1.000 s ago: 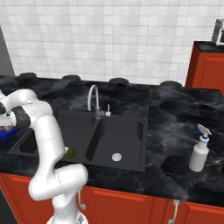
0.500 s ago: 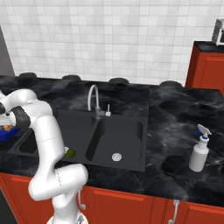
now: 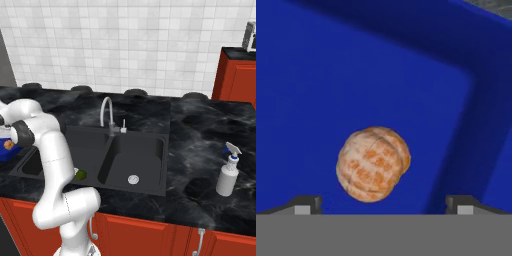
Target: Pick up all produce items and place them in the sink. Turn on the sink faucet to wash them. Then turn the sink off and put them in the tray.
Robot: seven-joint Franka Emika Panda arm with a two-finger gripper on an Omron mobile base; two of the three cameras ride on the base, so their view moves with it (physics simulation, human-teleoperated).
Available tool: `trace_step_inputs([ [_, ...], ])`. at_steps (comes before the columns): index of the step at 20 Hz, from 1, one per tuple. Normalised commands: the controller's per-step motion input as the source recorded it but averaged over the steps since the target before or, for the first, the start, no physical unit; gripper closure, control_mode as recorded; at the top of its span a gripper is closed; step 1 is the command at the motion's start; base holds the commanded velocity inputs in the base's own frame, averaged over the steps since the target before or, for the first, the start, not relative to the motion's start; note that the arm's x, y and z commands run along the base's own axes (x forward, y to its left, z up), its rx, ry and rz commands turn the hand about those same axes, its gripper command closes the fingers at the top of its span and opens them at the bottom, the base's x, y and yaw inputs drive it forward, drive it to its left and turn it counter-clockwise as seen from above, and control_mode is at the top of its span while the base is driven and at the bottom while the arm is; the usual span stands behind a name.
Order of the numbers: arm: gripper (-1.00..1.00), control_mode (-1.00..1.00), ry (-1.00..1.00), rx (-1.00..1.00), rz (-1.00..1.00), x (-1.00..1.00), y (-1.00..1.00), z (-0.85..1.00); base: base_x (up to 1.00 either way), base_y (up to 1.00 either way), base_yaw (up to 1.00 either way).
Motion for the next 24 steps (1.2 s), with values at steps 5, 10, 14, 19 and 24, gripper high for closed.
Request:
trace_step_inputs([
  [5,-1.0,-1.0,-0.01,0.0,0.0,-0.11,0.0,0.37,0.0,0.0,0.0],
  [10,-1.0,-1.0,-0.03,0.0,0.0,-0.15,-0.03,0.32,0.0,0.0,0.0],
  [14,-1.0,-1.0,-0.01,0.0,0.0,-0.1,-0.15,0.29,0.0,0.0,0.0],
  [19,-1.0,-1.0,0.0,0.0,0.0,-0.05,-0.23,0.26,0.0,0.0,0.0],
  [24,-1.0,-1.0,0.0,0.0,0.0,-0.01,-0.35,0.2,0.0,0.0,0.0],
])
